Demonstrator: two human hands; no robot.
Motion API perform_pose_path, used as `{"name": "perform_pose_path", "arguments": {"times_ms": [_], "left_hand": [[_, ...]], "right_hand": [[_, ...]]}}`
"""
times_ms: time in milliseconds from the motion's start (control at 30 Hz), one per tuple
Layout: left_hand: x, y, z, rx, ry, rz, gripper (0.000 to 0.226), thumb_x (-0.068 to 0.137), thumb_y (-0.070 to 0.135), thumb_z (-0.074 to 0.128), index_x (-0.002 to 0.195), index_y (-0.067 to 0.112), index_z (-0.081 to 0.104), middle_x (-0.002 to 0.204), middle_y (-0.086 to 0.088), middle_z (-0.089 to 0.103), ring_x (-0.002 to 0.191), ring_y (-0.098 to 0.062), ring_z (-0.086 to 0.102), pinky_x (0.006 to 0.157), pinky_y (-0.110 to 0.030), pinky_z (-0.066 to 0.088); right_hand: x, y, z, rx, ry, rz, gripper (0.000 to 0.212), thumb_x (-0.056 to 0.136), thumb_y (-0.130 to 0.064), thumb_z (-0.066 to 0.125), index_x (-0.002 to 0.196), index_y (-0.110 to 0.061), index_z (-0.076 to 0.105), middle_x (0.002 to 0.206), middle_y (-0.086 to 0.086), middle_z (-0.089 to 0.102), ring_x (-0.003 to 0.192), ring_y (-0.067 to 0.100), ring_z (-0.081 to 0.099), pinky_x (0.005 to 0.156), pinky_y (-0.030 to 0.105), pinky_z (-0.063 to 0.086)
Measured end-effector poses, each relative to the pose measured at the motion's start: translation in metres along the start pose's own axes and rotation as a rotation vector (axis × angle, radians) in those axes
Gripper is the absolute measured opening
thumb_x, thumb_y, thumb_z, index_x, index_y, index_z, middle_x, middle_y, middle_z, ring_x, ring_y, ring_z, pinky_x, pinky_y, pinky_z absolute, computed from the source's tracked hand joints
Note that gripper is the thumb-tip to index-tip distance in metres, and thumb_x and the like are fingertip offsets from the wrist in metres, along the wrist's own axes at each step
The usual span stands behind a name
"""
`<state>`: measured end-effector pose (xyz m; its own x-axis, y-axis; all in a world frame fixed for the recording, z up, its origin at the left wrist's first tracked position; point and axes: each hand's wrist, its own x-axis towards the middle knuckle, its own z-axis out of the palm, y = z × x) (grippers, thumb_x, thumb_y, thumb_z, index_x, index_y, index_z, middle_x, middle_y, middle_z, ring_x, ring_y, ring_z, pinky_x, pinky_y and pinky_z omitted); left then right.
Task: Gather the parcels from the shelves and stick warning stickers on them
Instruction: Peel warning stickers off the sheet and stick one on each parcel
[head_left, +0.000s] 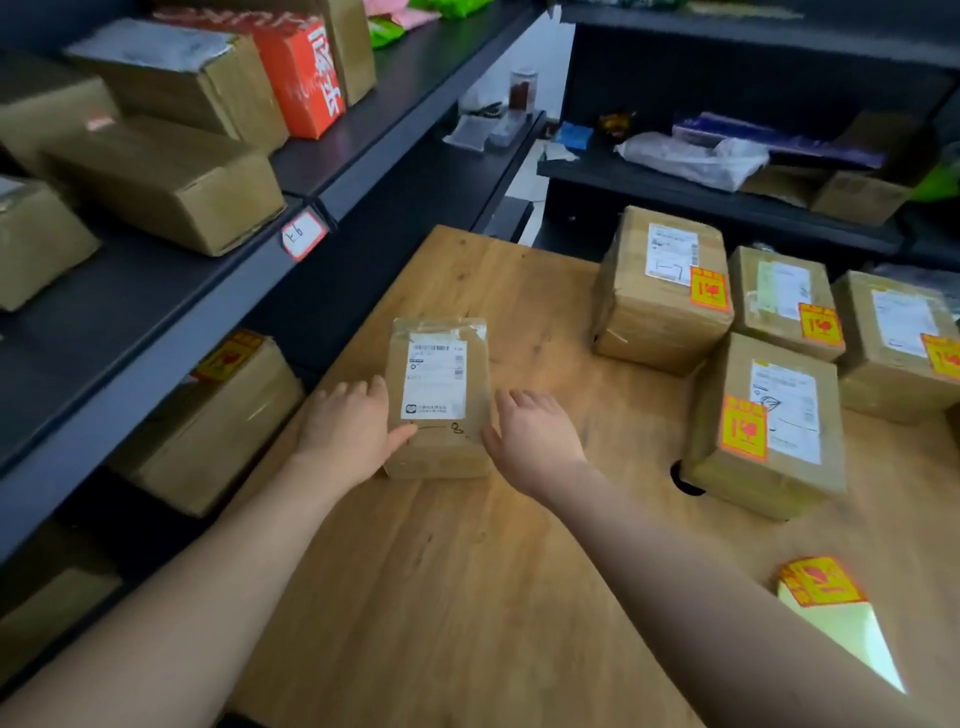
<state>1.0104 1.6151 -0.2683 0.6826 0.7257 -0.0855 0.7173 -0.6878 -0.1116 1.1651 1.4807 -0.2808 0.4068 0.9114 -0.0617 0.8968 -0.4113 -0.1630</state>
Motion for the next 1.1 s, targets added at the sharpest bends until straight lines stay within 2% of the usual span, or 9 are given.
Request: {"name": "perform_pose_path", "arguments": {"times_ms": [167,267,367,533,700,833,933,1000,1100], "left_hand": [[0.007,0.003,0.022,-0.214,-0.068,-0.011,0.060,0.098,0.049,0.037,0.134,0.001,0.040,0.108,-0.012,0.062,0.092,-0.027,0.061,0.063,-0.034,0.043],[0.002,0.008,0.029,-0.395,-0.094,-0.057,0.063,0.097,0.047,0.040,0.139,0.001,0.035,0.111,-0.013,0.060,0.093,-0.027,0.061,0.068,-0.037,0.050],[-0.018,0.023,0.027,-0.435,-0.076,-0.045,0.062,0.097,0.047,0.044,0.140,0.003,0.034,0.112,-0.012,0.060,0.095,-0.027,0.060,0.070,-0.035,0.048],[-0.069,0.067,0.017,-0.581,0.022,0.014,0.064,0.094,0.048,0.049,0.142,0.010,0.034,0.117,-0.008,0.062,0.099,-0.024,0.060,0.074,-0.033,0.049],[-0.121,0.130,0.011,-0.761,0.080,0.071,0.061,0.089,0.044,0.059,0.141,0.017,0.041,0.122,0.000,0.064,0.108,-0.020,0.060,0.084,-0.030,0.048],[-0.163,0.176,0.012,-0.765,0.084,0.037,0.062,0.091,0.041,0.059,0.143,0.014,0.040,0.108,-0.005,0.067,0.098,-0.023,0.060,0.069,-0.023,0.036],[-0.189,0.206,0.018,-0.769,0.045,-0.020,0.065,0.093,0.041,0.055,0.146,0.011,0.035,0.118,-0.008,0.064,0.106,-0.025,0.060,0.074,-0.026,0.040],[-0.201,0.221,0.022,-0.756,0.014,-0.027,0.063,0.094,0.042,0.052,0.145,0.009,0.035,0.112,-0.010,0.065,0.102,-0.026,0.060,0.071,-0.029,0.041],[-0.209,0.236,0.023,-0.742,0.000,-0.022,0.058,0.097,0.036,0.049,0.144,0.005,0.034,0.133,-0.012,0.056,0.118,-0.028,0.053,0.088,-0.033,0.042]], "right_hand": [[0.015,-0.007,0.021,-0.047,0.008,-0.002,0.049,0.100,-0.038,0.033,0.128,0.001,0.041,0.109,0.016,0.065,0.101,0.035,0.058,0.089,0.038,0.036],[0.010,-0.006,0.026,0.048,0.010,0.021,0.039,0.101,-0.034,0.032,0.120,-0.001,0.042,0.100,0.017,0.066,0.091,0.037,0.058,0.069,0.035,0.033],[-0.008,0.002,0.028,0.161,0.006,0.081,0.030,0.100,-0.035,0.032,0.106,-0.007,0.043,0.092,0.015,0.066,0.081,0.036,0.058,0.061,0.035,0.033],[-0.079,0.032,0.020,0.225,0.036,0.140,0.032,0.099,-0.042,0.035,0.107,-0.012,0.043,0.084,0.009,0.064,0.077,0.033,0.060,0.058,0.036,0.040],[-0.165,0.069,0.006,0.205,0.077,0.223,0.037,0.098,-0.047,0.035,0.114,-0.014,0.043,0.087,0.009,0.066,0.080,0.033,0.062,0.058,0.035,0.034],[-0.221,0.092,0.005,0.156,0.087,0.258,0.039,0.097,-0.050,0.035,0.113,-0.016,0.044,0.088,0.008,0.066,0.081,0.032,0.062,0.058,0.035,0.035],[-0.248,0.106,0.011,0.126,0.074,0.270,0.037,0.097,-0.048,0.036,0.109,-0.015,0.045,0.086,0.008,0.067,0.080,0.032,0.062,0.058,0.035,0.034],[-0.261,0.113,0.016,0.135,0.075,0.286,0.036,0.097,-0.047,0.038,0.107,-0.014,0.045,0.085,0.008,0.067,0.079,0.031,0.061,0.059,0.036,0.038],[-0.274,0.122,0.023,0.206,0.068,0.286,0.035,0.097,-0.047,0.040,0.106,-0.014,0.046,0.084,0.008,0.066,0.076,0.031,0.061,0.061,0.037,0.045]]}}
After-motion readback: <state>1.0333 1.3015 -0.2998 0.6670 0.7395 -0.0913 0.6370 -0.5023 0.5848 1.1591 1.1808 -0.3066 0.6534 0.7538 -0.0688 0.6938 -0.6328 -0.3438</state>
